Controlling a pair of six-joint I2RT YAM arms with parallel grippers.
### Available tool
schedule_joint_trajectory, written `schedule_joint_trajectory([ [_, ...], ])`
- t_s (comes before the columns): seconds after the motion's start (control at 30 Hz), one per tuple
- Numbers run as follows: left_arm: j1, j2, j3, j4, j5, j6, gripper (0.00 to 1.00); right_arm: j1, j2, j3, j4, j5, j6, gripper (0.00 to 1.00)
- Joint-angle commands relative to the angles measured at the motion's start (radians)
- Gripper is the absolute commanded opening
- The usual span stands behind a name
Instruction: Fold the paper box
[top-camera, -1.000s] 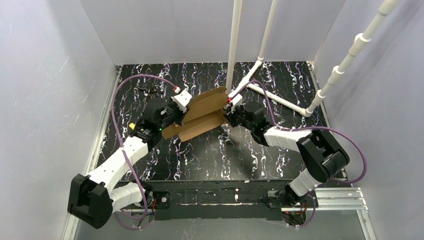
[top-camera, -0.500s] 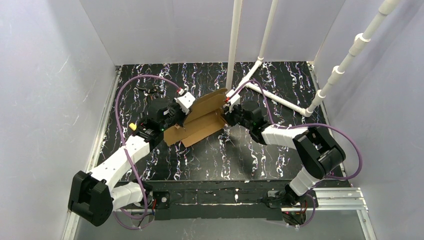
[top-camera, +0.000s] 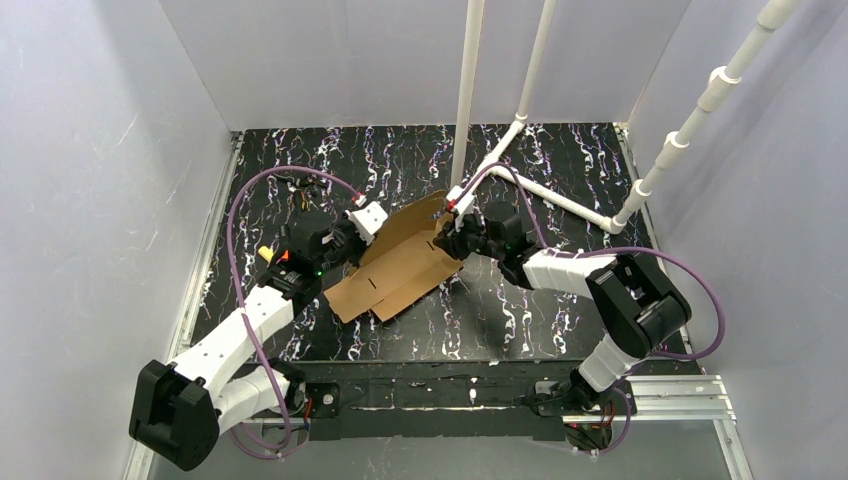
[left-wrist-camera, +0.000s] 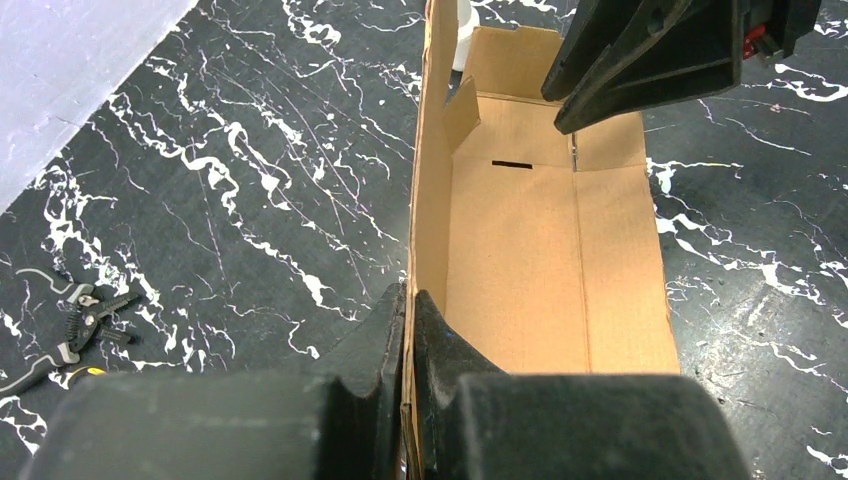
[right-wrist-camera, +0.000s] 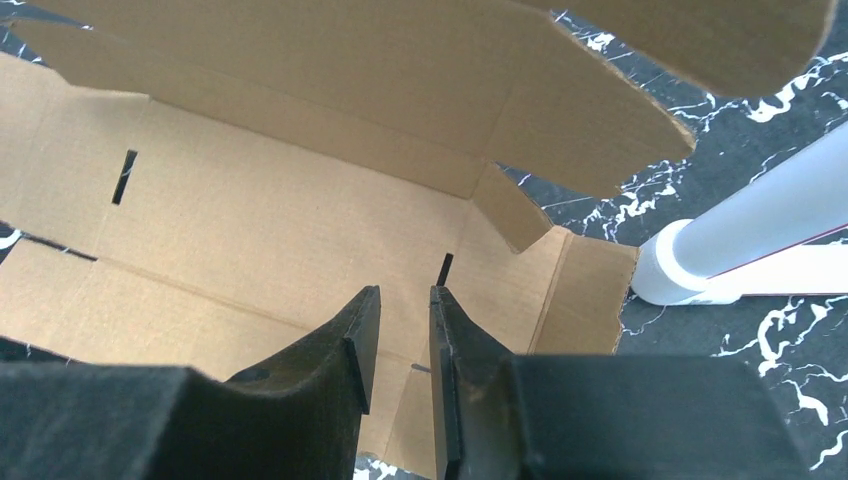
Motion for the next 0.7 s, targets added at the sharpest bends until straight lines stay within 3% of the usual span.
schedule_joint_trajectory([
  [0.0,-0.002,-0.035,-0.002,0.002,0.027,0.025,0.0,-0.047,-0.058,0.051,-0.038,-0.093,0.027,0.34],
  [0.2,-0.002,-0.035,-0.001,0.003,0.041,0.024,0.0,-0.234,-0.073,0.139,-0.253,-0.451,-0.119,0.43],
  [0.4,-0.002,-0.039,0.001,0.007,0.063,0.012,0.0,-0.303,0.056,0.213,-0.363,-0.455,-0.124,0.66],
  [0.67,-0.002,-0.068,-0.003,0.01,0.094,-0.018,0.0,-0.26,0.185,0.273,-0.35,-0.388,-0.099,0.64],
])
